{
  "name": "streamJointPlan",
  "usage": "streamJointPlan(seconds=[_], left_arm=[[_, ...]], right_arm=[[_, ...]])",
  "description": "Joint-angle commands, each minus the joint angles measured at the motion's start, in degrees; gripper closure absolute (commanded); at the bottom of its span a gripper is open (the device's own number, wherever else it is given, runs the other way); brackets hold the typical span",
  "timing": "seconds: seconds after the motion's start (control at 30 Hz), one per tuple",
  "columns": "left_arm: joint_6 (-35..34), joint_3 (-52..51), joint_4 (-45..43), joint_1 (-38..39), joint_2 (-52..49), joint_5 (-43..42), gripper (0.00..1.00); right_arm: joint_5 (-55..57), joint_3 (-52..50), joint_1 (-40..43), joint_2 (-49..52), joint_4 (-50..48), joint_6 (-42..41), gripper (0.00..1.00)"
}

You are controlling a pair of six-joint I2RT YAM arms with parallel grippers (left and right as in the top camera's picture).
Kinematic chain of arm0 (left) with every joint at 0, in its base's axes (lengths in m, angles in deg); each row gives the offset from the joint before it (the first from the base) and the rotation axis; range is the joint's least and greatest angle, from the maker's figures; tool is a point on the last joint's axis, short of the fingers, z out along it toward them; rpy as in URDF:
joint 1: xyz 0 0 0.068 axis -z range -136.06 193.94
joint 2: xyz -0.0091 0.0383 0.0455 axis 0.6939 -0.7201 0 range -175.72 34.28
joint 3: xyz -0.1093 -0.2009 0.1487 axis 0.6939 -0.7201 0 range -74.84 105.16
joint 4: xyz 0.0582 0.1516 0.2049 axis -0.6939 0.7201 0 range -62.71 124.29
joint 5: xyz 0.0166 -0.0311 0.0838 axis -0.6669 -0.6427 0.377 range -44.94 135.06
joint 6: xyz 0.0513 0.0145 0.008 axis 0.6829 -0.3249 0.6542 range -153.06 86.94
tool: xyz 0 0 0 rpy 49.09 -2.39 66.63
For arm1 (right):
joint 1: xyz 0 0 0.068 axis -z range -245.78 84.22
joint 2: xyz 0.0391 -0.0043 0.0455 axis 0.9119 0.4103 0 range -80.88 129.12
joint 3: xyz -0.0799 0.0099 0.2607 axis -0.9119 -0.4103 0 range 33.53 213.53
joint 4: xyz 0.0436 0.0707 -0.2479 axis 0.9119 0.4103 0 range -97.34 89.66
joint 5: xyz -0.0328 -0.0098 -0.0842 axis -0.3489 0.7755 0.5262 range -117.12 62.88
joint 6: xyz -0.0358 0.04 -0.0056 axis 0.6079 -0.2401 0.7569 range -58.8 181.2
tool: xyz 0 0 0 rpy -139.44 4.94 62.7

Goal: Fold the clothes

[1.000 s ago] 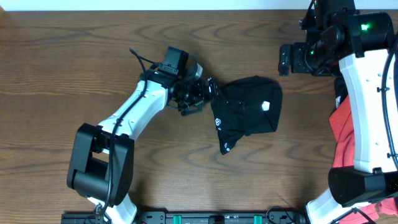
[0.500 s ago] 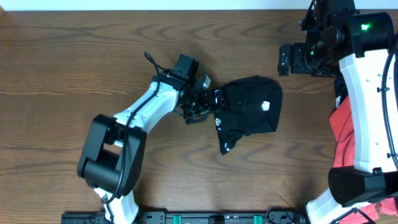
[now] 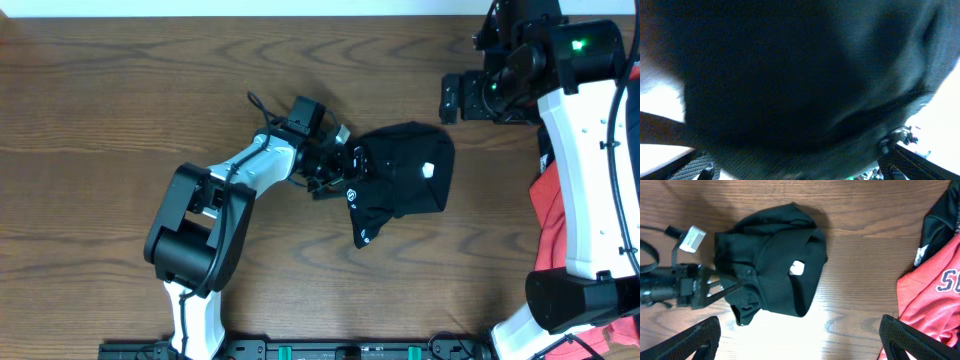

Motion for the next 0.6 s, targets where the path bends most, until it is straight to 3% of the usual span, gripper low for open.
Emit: streamJointPlan(seconds=[0.0,0.13,0.17,0.2,0.23,0.3,0.43,0.57], left_arm=[[-3.2,-0.2,-4.3,0.5,-1.0,-4.1,0.02],[-5.5,-0.2,-7.9,0.8,-1.0,-4.3,0.02],[-5.9,-0.2,-8.6,0.9,-1.0,-4.5,0.07],[-6.4,-0.2,-9.0,1.0,-1.0,-4.5,0.26],[-6.9,-0.2,-9.5,1.2,-1.0,-4.5,0.50],[-8.5,-0.2,-10.6,1.7,-1.0,-4.5,0.63],[-8.9,-0.2,-12.6,2.8,-1.0,-4.4,0.42],[-9.2,-0.2,-14.3,4.0,-1.5,-4.2,0.44]], right_arm=[[-0.2,0.3,-0.5,0.1,0.1,-0.9,0.01],[-0.2,0.3,-0.5,0.1,0.1,-1.1,0.01],[-0.2,0.3,-0.5,0.1,0.1,-1.1,0.01],[-0.2,0.3,-0.5,0.1,0.1,-1.0,0.01],[-0.2,0.3,-0.5,0.1,0.1,-1.0,0.01],[-0.2,0.2,-0.5,0.1,0.1,-1.0,0.01],[-0.2,-0.2,-0.5,0.1,0.2,-1.5,0.01],[-0.3,-2.6,-0.5,0.1,0.2,-1.5,0.01]])
